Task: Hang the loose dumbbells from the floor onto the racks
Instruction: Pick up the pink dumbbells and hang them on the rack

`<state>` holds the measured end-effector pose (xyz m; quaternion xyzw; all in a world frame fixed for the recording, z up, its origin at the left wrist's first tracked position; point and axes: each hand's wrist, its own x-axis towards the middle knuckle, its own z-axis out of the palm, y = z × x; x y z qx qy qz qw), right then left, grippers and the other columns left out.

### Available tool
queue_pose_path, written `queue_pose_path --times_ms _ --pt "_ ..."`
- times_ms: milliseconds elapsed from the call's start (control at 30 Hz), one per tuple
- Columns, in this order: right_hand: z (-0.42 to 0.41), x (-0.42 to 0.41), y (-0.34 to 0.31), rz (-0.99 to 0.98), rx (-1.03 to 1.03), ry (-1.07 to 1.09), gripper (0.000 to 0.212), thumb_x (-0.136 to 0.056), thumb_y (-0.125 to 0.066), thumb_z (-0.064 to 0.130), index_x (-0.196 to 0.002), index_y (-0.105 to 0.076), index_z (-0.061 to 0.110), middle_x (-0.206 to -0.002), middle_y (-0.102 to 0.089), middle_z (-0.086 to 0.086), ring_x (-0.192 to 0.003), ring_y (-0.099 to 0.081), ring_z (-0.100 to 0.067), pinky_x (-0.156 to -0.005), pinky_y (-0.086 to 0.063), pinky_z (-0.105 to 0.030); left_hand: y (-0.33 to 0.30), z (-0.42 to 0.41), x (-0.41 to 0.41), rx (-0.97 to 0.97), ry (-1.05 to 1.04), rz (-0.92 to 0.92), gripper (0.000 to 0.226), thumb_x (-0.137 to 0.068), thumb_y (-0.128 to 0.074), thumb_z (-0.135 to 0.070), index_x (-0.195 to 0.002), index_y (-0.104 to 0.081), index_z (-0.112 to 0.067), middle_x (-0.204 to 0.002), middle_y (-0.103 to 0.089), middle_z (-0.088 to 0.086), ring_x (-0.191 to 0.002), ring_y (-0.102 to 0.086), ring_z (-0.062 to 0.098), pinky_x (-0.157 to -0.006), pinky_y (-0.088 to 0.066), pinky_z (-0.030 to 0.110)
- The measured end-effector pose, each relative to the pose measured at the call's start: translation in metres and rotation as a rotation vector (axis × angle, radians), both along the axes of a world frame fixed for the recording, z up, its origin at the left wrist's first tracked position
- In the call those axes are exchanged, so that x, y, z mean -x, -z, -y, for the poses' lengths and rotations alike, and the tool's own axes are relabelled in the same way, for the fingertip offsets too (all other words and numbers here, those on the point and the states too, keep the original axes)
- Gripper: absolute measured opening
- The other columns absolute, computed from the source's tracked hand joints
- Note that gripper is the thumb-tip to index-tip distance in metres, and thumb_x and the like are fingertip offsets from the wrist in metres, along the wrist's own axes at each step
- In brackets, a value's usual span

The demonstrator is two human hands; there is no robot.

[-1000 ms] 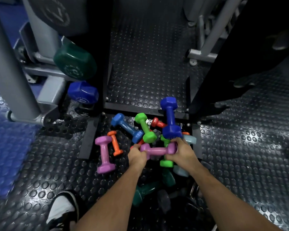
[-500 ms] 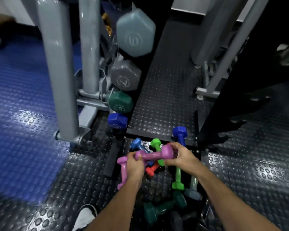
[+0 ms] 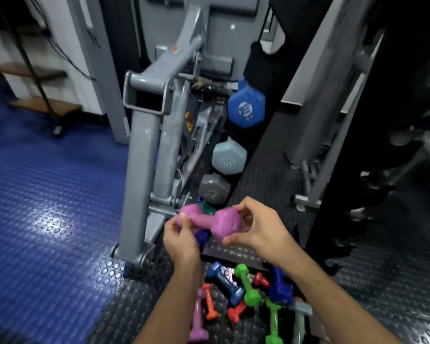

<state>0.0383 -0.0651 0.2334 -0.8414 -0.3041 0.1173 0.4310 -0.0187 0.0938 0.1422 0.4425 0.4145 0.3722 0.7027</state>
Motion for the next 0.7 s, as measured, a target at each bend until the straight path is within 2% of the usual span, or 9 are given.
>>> queue_pose_path --times_ms 100,267,367,433,500,567,633,667,700 --pt "-0.014 0.003 -0.049 0.107 -0.051 -0.008 0.062 -0.049 -0.101 0.04 -0.095 -0.061 0.029 -0.095 -0.07 0.009 -0.085 -0.066 -0.011 -0.075 -0.056 -0.037 -0.059 -0.021 -0.007 -0.06 -0.004 0.111 0.005 -0.103 -0.06 -0.016 -0.1 -0.062 -0.012 -0.086 -0.066 0.002 -0.078 -0.061 0.014 -0.068 -0.053 0.02" --pt "-0.031 0.005 -0.118 0.227 -0.181 0.017 0.055 -0.055 -0.101 0.033 -0.087 -0.057 0.028 -0.097 -0.068 0.007 -0.084 -0.063 -0.009 -0.068 -0.047 -0.023 -0.154 -0.049 -0.02 -0.128 0.072 0.234 0.006 -0.102 -0.061 -0.02 -0.101 -0.067 -0.019 -0.1 -0.072 0.003 -0.092 -0.071 0.018 -0.079 -0.059 0.029" --pt "-0.041 0.002 -0.151 0.291 -0.261 0.065 0.054 -0.054 -0.101 0.034 -0.086 -0.058 0.025 -0.091 -0.069 0.004 -0.08 -0.065 -0.015 -0.068 -0.053 -0.033 -0.198 -0.065 -0.035 -0.191 0.159 0.324 0.012 -0.101 -0.063 -0.019 -0.11 -0.069 -0.012 -0.102 -0.073 0.008 -0.096 -0.07 0.021 -0.085 -0.06 0.034" --pt "-0.046 -0.001 -0.174 0.341 -0.306 0.111 0.054 -0.054 -0.1 0.035 -0.086 -0.058 0.023 -0.089 -0.07 0.004 -0.079 -0.067 -0.017 -0.07 -0.057 -0.04 -0.224 -0.074 -0.048 -0.268 0.251 0.35 0.025 -0.095 -0.064 -0.031 -0.112 -0.071 -0.014 -0.105 -0.074 0.008 -0.097 -0.068 0.022 -0.091 -0.058 0.038" --pt "-0.05 -0.003 -0.195 0.401 -0.322 0.152 0.053 -0.056 -0.1 0.036 -0.084 -0.056 0.023 -0.087 -0.069 0.005 -0.078 -0.067 -0.016 -0.069 -0.057 -0.038 -0.25 -0.073 -0.058 -0.289 0.354 0.37 0.035 -0.09 -0.058 -0.04 -0.111 -0.071 -0.017 -0.102 -0.071 0.003 -0.094 -0.063 0.018 -0.091 -0.053 0.037" --pt "-0.054 -0.007 -0.213 0.464 -0.312 0.196 0.053 -0.057 -0.1 0.036 -0.083 -0.055 0.022 -0.085 -0.068 0.006 -0.075 -0.065 -0.014 -0.067 -0.055 -0.035 -0.273 -0.071 -0.07 -0.256 0.406 0.414 0.05 -0.086 -0.056 -0.046 -0.12 -0.067 -0.011 -0.104 -0.068 0.007 -0.093 -0.062 0.017 -0.087 -0.052 0.035" --pt "-0.055 -0.016 -0.225 0.496 -0.3 0.237 0.054 -0.057 -0.1 0.035 -0.084 -0.055 0.021 -0.085 -0.067 0.006 -0.075 -0.064 -0.012 -0.067 -0.054 -0.032 -0.294 -0.071 -0.086 -0.267 0.439 0.406 0.057 -0.09 -0.055 -0.052 -0.127 -0.064 -0.009 -0.11 -0.069 0.013 -0.089 -0.065 0.015 -0.075 -0.055 0.028" --pt "-0.055 -0.021 -0.229 0.506 -0.298 0.257 0.053 -0.058 -0.1 0.035 -0.085 -0.056 0.02 -0.087 -0.067 0.006 -0.076 -0.064 -0.012 -0.068 -0.054 -0.031 -0.305 -0.072 -0.094 -0.296 0.469 0.377 0.059 -0.092 -0.053 -0.057 -0.127 -0.064 -0.011 -0.112 -0.07 0.014 -0.087 -0.066 0.015 -0.07 -0.057 0.028" --pt "-0.055 -0.027 -0.233 0.512 -0.296 0.277 0.053 -0.06 -0.099 0.034 -0.087 -0.056 0.02 -0.089 -0.067 0.005 -0.078 -0.064 -0.011 -0.07 -0.054 -0.03 -0.315 -0.073 -0.102 -0.323 0.5 0.349 0.063 -0.09 -0.051 -0.064 -0.125 -0.065 -0.013 -0.113 -0.07 0.015 -0.086 -0.067 0.017 -0.072 -0.059 0.033"
